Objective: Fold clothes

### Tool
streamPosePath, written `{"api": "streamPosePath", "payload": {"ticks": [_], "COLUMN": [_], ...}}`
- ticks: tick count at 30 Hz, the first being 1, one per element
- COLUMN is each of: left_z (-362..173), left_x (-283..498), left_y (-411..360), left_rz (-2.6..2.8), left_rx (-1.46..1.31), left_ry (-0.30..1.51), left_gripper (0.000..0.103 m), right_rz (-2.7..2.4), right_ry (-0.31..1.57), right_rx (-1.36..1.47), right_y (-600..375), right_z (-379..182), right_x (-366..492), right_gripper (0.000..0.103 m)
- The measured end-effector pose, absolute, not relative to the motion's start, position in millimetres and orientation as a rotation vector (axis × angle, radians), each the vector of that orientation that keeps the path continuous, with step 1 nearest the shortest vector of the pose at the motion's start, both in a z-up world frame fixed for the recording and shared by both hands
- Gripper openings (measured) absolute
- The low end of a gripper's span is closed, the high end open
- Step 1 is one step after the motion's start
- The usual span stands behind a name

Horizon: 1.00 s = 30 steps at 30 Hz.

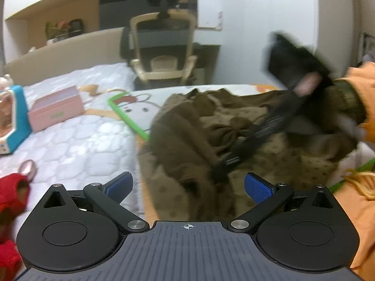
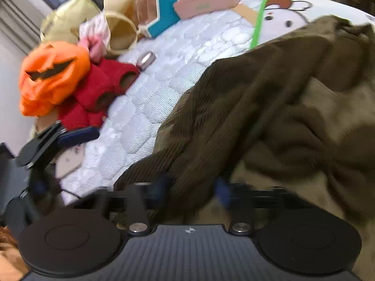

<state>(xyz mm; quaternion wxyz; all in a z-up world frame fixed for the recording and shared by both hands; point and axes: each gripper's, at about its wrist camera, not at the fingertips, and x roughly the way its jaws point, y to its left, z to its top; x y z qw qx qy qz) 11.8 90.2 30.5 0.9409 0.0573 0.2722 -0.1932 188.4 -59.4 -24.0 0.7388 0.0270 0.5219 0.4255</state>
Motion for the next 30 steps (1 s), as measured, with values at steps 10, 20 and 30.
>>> {"api": "streamPosePath", "payload": {"ticks": [10,20,30], "left_z": [34,39,53], "left_x": [83,196,252], "left_y": [76,22,90], "left_rz": [-0.304,-0.389,-0.115], "left_rx": [0.210,0.322,0.176], "left_ry": [0.319,0.229,0.307], "left_gripper": [0.103,0.090,0.020], "right_rz": [0.846,0.803,0.627], "right_ry": [0.671,0.622,0.545], "right_rx": [0.021,0.015,0.110], "right_y": [-64,-111,-183], "right_z": [123,128,109], "right_x": [233,242,268], "right_gripper": [0.003,0.003,0.049]}}
